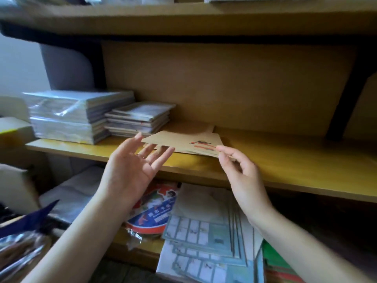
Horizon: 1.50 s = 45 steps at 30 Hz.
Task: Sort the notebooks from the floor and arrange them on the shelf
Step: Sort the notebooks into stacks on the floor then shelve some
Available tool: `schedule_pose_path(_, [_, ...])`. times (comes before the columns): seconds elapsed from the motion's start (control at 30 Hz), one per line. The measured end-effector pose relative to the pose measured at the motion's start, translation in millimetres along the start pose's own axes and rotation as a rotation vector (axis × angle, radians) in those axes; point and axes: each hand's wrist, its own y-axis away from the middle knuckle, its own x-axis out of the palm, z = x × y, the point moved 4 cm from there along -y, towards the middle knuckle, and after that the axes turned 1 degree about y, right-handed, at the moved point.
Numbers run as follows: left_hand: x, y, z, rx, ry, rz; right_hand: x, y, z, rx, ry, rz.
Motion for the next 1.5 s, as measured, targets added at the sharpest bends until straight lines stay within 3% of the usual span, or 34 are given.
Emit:
schedule_pose_path(0.1, [-5, 0, -2, 0.125, -0.2, 0.023, 11, -13, -4, 0.002, 0.114, 0.021])
schedule_pose_path(0.27, [-22, -5, 12, 0.185, -0.89, -0.123, 25, -47, -17, 0.072, 0.282, -0.019])
schedule_pose_path(0.5, [-31, -22, 34, 0.504, -2.104, 0.163, 31, -71, -25, 0.165, 0.525, -0.084])
schedule_pose_path(0.57, [-28, -29, 39, 0.528, -2.283, 0.185, 33, -74, -26, 0.195, 0.628, -0.065])
schedule_pose_path(0.67, [-23, -40, 40, 0.476, -2.29, 0.145, 34, -74, -22, 0.184, 0.681, -0.049])
schedule_pose_path(0.83, [-16, -51, 40, 0.541, -2.341, 0.112, 34, -68, -21, 0.143, 0.7, 0.085])
schedule_pose_path(1.07, [-18, -53, 45, 0.61, -2.342, 0.07, 33, -63, -21, 0.054, 0.699, 0.031])
schedule_pose_path(1.3, [-19, -60, 43, 0.528, -2.341, 0.103, 42, -57, -23, -0.08, 1.059, 0.065])
schedule_pose_path(1.43, [-18, -59, 42, 0.486, -2.342, 0.109, 40, -59, -27, -0.018, 1.078, 0.185])
schedule_pose_path(1.5, [-16, -54, 42, 0.524, -2.286, 0.123, 36, -53, -24, -0.026, 1.08, 0.165])
